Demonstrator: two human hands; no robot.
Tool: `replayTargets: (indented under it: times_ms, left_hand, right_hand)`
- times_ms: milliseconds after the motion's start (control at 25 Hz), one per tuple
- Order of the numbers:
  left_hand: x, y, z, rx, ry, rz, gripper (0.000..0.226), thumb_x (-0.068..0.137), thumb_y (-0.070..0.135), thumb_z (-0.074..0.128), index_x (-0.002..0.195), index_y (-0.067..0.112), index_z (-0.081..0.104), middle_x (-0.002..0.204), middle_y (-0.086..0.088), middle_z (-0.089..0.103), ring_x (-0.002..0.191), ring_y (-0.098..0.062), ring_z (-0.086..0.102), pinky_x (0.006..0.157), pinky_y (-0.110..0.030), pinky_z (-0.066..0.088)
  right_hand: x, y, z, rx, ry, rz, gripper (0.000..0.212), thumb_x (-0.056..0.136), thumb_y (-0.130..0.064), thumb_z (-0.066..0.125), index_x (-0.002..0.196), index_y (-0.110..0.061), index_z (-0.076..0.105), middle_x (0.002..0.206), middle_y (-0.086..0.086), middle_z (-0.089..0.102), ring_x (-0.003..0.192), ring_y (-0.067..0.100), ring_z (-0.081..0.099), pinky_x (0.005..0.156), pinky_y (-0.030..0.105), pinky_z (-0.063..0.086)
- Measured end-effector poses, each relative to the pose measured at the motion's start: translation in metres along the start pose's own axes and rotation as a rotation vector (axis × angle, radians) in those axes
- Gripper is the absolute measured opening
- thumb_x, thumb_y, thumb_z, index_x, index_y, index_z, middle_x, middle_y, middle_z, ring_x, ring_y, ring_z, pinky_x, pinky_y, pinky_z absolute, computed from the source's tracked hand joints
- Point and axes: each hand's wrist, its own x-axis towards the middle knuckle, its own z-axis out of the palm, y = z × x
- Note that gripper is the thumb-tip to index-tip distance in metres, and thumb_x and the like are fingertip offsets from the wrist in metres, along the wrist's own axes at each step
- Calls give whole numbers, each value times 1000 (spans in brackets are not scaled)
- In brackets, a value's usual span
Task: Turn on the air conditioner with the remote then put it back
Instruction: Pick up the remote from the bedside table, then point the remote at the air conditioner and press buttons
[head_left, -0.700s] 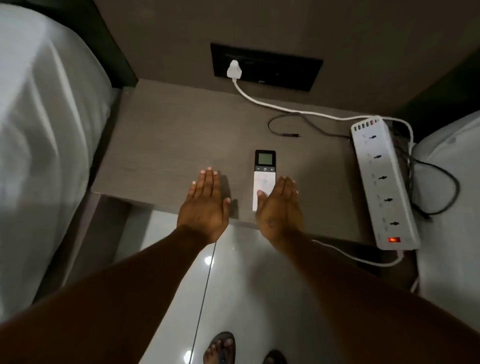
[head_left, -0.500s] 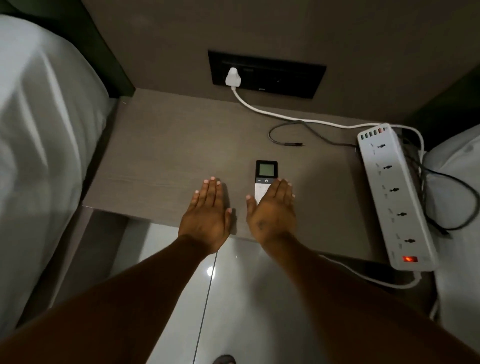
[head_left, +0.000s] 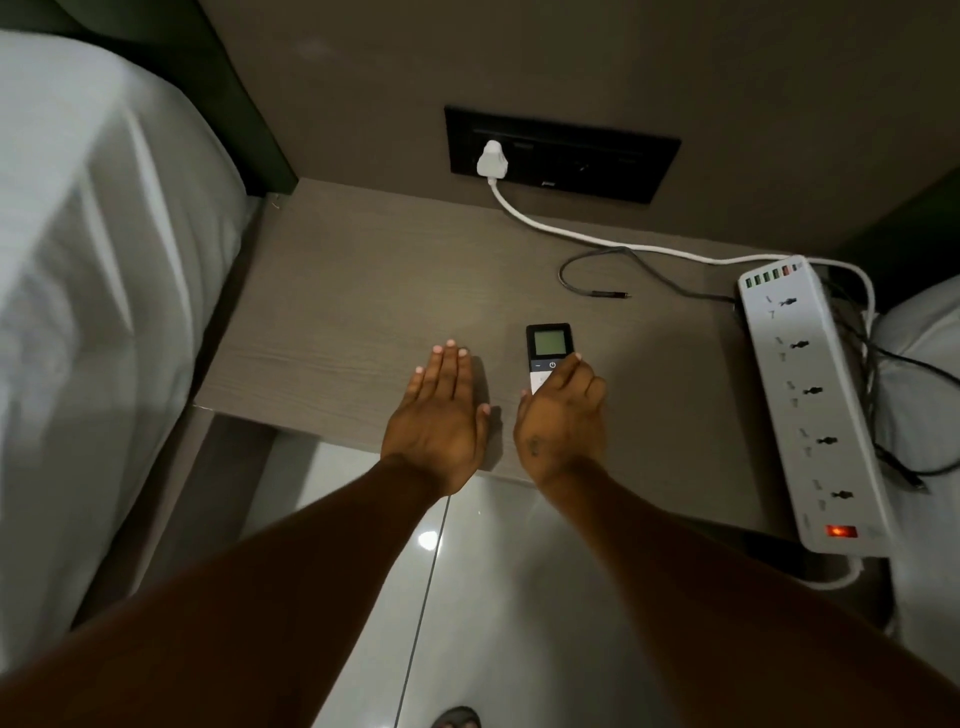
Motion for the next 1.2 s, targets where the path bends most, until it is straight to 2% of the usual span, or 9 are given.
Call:
replayTargets:
  times_ms: [120,280,440,560,760,880,1000,1200]
  left_hand:
    - [-9,0,-29,-2,43,-8,67,100,46,10,150,6,-11,161,-14,-11,147,-24,-14,119,-38,-3]
    - [-31,-10,-110,-3,127,-60,67,98,48,6,149,9,-14,160,-12,-14,146,-23,-16,118,-38,-6]
    - [-67,-32,-235,-17,323,-157,68,98,49,6,150,9,-14,160,-10,-16,145,-21,-19,116,-35,-10]
    - [-126,-65,-355,-7,506,-269,67,98,50,2,151,12,-15,159,-5,-20,143,-17,-23,115,-33,-12]
    - [-285,-131,-549,120,752,-456,67,96,52,-5,149,13,-18,158,-3,-24,141,-17,-28,116,-33,-12]
    - [-419,-168,-640,219,877,-627,67,97,51,-2,147,10,-20,156,-5,-25,142,-19,-27,116,-34,-13]
    - [-569,-193,-689,318,953,-806,67,99,48,4,148,8,-17,157,-7,-23,143,-19,-25,116,-34,-13]
    - [-772,-203,-704,394,958,-1037,67,100,46,8,149,7,-16,158,-8,-22,144,-18,-24,117,-34,-11]
  right_hand:
    - [-9,-12,-34,11,-37,2,75,95,-40,52,149,4,24,142,26,42,124,37,43,102,41,44]
    - [-20,-50,-122,15,10,-101,71,98,-40,44,152,1,22,142,22,40,124,33,40,96,37,46]
    - [-28,-125,-255,184,75,-202,76,97,-42,47,153,-3,14,146,16,36,126,29,44,93,35,49]
    - [-61,-207,-373,312,135,-401,83,95,-48,46,154,-3,10,148,14,32,123,29,52,90,37,50]
    - [-174,-338,-560,477,237,-752,84,91,-56,45,154,-12,13,142,9,36,107,25,62,82,32,54]
    - [-271,-404,-645,601,293,-989,71,90,-56,47,150,-24,23,133,3,42,100,24,64,78,33,54]
    - [-385,-455,-701,674,291,-1190,56,90,-54,47,139,-30,35,127,0,46,98,25,65,77,35,53]
    - [-565,-508,-734,798,193,-1430,45,88,-54,49,127,-32,46,111,-1,49,91,23,66,72,33,52]
